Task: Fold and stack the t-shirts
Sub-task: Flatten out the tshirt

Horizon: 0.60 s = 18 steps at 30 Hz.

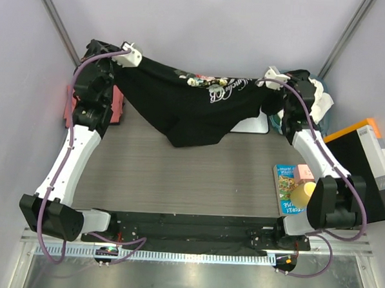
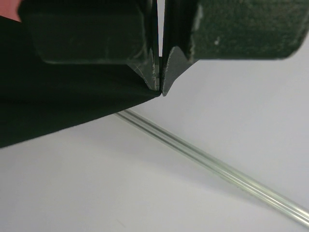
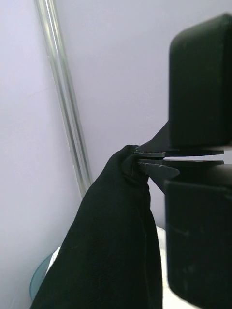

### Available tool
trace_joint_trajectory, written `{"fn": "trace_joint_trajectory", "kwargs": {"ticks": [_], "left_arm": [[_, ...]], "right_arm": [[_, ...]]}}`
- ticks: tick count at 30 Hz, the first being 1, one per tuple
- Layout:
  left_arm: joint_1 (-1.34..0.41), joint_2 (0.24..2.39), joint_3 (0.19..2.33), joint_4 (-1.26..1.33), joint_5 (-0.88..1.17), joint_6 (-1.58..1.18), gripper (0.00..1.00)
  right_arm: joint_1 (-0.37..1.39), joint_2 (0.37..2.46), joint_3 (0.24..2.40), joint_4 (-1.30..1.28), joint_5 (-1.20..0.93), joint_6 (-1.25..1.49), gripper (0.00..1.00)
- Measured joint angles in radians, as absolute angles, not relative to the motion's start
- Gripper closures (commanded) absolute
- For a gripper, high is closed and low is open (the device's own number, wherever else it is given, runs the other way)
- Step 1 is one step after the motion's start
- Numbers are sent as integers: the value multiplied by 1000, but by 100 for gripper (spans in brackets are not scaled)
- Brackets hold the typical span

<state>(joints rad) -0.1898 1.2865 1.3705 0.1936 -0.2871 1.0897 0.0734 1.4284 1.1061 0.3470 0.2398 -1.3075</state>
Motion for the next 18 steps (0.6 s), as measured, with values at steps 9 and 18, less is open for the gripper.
{"fn": "trace_joint_trajectory", "kwargs": {"ticks": [9, 18], "left_arm": [[-189, 1295, 1352, 183, -284, 1085, 100], [-232, 1299, 1330, 134, -283, 1075, 100]], "right_arm": [[112, 1572, 1166, 352, 347, -1254, 28], [326, 1487, 1304, -299, 31, -970, 29]]}}
